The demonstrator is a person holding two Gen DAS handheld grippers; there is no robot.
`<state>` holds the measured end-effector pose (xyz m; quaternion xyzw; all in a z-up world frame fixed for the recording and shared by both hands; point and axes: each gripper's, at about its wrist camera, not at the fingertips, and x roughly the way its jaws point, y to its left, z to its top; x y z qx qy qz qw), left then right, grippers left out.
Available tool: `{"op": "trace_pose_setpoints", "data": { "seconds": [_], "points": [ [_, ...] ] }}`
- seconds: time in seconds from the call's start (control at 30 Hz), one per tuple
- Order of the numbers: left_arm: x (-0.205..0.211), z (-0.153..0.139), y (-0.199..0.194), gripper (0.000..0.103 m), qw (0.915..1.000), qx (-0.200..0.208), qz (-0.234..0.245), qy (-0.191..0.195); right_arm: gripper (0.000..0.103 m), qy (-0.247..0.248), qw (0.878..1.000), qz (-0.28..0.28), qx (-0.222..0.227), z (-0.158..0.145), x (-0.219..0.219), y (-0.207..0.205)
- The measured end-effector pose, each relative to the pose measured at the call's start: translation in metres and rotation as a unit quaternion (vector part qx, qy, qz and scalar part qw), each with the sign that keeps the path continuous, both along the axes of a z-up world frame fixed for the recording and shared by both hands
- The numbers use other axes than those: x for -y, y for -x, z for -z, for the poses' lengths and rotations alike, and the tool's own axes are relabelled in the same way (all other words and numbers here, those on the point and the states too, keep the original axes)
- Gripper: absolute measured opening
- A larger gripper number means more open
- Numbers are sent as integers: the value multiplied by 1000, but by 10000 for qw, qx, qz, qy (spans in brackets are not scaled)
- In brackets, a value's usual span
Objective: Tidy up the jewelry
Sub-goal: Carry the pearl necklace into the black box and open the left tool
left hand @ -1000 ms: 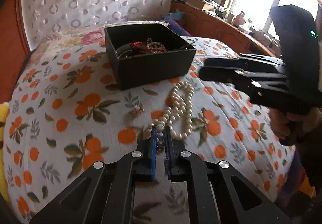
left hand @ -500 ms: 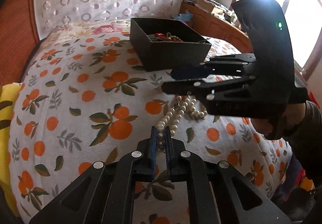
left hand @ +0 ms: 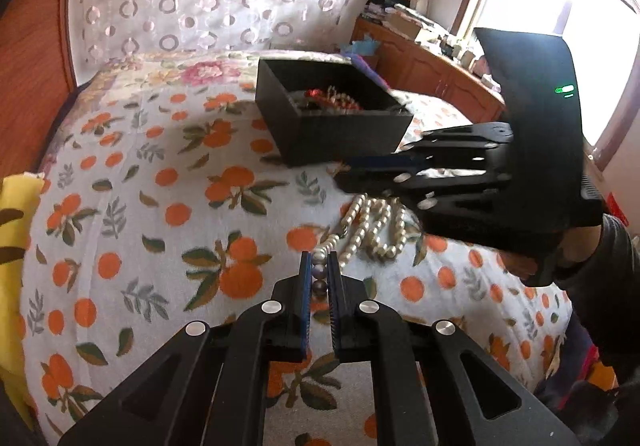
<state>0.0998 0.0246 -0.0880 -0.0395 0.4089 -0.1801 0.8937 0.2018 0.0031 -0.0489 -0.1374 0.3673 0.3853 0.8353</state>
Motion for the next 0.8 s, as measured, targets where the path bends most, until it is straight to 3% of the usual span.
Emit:
{"op": "trace_pose_setpoints", "data": {
  "seconds": [0.2, 0.37, 0.6, 0.63, 0.7, 0.8],
  "points": [
    [5, -26, -11, 7, 9995, 286, 73, 95, 16, -149, 9975, 473, 511, -43, 39, -25],
    [10, -49, -23, 7, 9984, 542, 62, 141, 16, -8, 9952, 899, 380, -35, 58, -68],
    [20, -70, -40, 7, 9971, 754, 114, 49, 18, -60, 9935, 1075, 371, -28, 54, -87],
    [21, -74, -45, 7, 9969, 774, 123, 64, 20, -88, 9933, 1094, 364, -29, 54, -88],
    [22, -81, -51, 7, 9966, 799, 153, 93, 37, -142, 9928, 1130, 375, -31, 55, -88],
    [26, -97, -59, 7, 9956, 911, 193, 87, 37, -288, 9917, 1185, 410, -37, 62, -87]
  ]
}}
